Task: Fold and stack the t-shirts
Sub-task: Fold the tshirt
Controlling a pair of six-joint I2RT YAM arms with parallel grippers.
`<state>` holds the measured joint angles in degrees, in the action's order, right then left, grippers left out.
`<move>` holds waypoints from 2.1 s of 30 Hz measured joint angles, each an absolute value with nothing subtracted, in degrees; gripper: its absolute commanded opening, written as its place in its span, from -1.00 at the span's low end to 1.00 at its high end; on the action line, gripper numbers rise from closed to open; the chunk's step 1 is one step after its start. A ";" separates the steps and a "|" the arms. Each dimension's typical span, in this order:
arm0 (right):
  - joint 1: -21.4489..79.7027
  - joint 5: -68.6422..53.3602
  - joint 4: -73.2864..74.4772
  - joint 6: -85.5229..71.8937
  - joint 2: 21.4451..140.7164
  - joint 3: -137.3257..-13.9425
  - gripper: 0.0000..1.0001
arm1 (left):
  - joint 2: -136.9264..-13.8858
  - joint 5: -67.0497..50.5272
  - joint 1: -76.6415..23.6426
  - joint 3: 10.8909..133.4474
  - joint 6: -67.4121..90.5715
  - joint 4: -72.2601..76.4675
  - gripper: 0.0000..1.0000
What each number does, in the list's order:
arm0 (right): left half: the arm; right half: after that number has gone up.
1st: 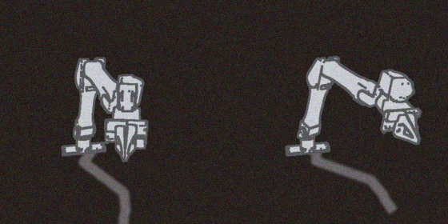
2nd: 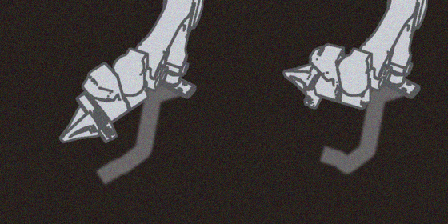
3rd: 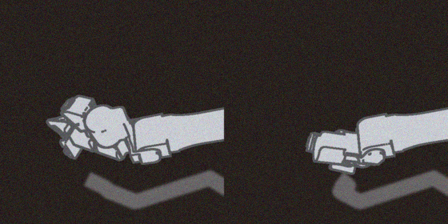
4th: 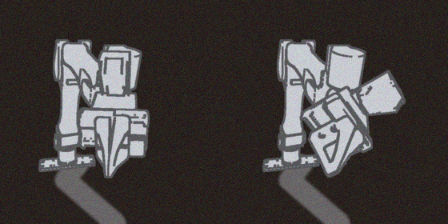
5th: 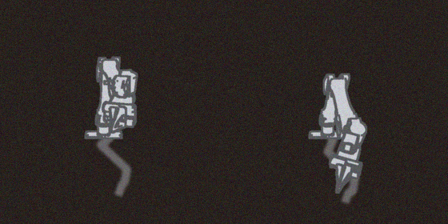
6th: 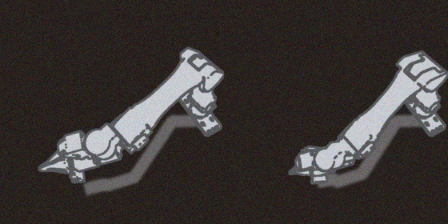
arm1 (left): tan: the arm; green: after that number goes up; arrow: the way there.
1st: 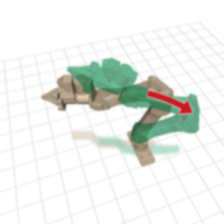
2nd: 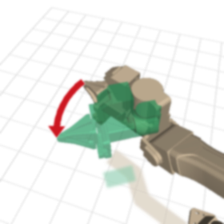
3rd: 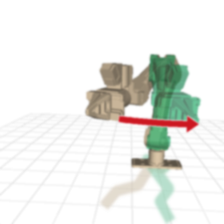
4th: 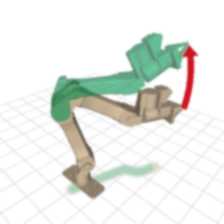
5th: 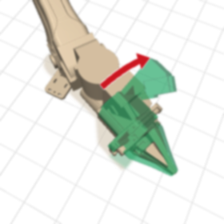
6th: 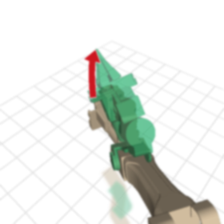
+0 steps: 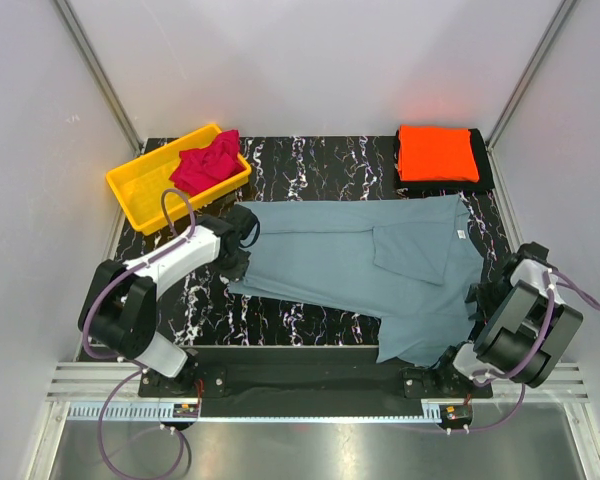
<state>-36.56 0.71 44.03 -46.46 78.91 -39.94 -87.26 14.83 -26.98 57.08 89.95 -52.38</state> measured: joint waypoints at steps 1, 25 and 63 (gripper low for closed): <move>-36.53 0.89 43.92 -46.26 78.74 -39.94 0.06 | -87.29 14.83 -26.94 57.14 89.95 -52.47 -1.00; -36.60 2.39 43.16 -43.09 76.73 -39.64 0.17 | -88.38 14.55 -26.52 57.32 88.29 -52.49 -1.00; -32.82 -9.15 33.95 -41.32 71.66 -47.09 -1.00 | -90.30 17.65 -23.29 66.04 88.07 -52.60 -1.00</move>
<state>-32.82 -9.15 33.95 -41.32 71.66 -47.09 -90.30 17.65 -23.29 66.04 88.07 -52.60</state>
